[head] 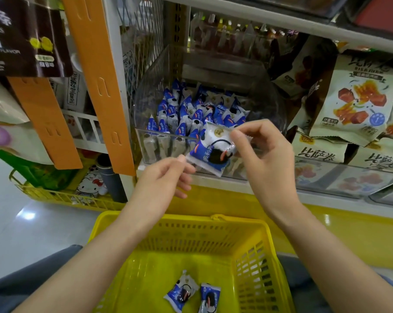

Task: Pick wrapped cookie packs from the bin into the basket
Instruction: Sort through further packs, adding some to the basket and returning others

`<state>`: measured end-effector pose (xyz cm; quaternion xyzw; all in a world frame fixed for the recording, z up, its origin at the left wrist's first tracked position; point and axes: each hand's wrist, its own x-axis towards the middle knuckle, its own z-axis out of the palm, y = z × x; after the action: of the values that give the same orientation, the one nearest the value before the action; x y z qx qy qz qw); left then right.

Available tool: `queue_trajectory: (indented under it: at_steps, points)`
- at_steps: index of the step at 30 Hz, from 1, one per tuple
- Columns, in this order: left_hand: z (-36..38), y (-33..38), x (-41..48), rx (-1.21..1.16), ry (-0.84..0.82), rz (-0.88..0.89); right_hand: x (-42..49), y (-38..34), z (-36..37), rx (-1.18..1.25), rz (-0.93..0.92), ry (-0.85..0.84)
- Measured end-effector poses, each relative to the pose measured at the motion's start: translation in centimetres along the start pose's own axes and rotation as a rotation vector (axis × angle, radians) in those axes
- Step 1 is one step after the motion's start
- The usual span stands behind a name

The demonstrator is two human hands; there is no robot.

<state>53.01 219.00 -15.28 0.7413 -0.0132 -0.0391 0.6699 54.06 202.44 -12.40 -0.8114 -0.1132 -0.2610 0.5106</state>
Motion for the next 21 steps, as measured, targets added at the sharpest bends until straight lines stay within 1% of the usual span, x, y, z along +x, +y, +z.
queue_trajectory:
  at_steps: [2,3,5,6,7,9,10,11,13,15,18,21]
  points:
    - [-0.1,0.3,0.1,-0.207,-0.112,-0.139,-0.5,-0.3,0.3,0.002,-0.091,-0.07]
    - [-0.2,0.3,0.2,-0.303,-0.145,-0.165,-0.8,-0.3,0.6,-0.009,-0.145,-0.127]
    - [-0.6,0.5,0.3,-0.485,-0.153,-0.151,-1.5,-0.3,1.2,-0.083,-0.242,-0.236]
    - [-0.8,0.7,0.3,-0.516,-0.142,-0.127,-1.7,-0.3,1.3,-0.128,-0.282,-0.287]
    - [-1.0,0.8,0.3,-0.498,-0.116,-0.105,-1.8,-0.2,1.4,-0.162,-0.311,-0.334]
    - [-1.4,0.8,0.3,-0.446,-0.046,-0.072,-2.0,-0.2,1.5,-0.176,-0.294,-0.39]
    - [-1.5,0.8,0.4,-0.426,-0.02,-0.062,-2.0,-0.3,1.7,-0.152,-0.233,-0.385]
    - [-1.6,0.7,0.5,-0.401,-0.017,-0.045,-2.0,-0.4,1.8,-0.094,-0.131,-0.363]
    - [-1.6,1.0,0.2,-0.34,-0.046,0.001,-1.9,-0.7,2.1,0.093,0.135,-0.334]
    - [-1.3,1.0,0.0,-0.252,-0.049,0.056,-1.9,-0.5,2.4,0.273,0.329,-0.385]
    - [-0.8,0.7,0.1,-0.065,0.068,0.13,-2.0,-0.4,2.8,0.384,0.464,-0.408]
    - [-0.5,0.3,0.1,0.193,0.191,0.27,-2.3,-0.3,3.1,0.473,0.567,-0.338]
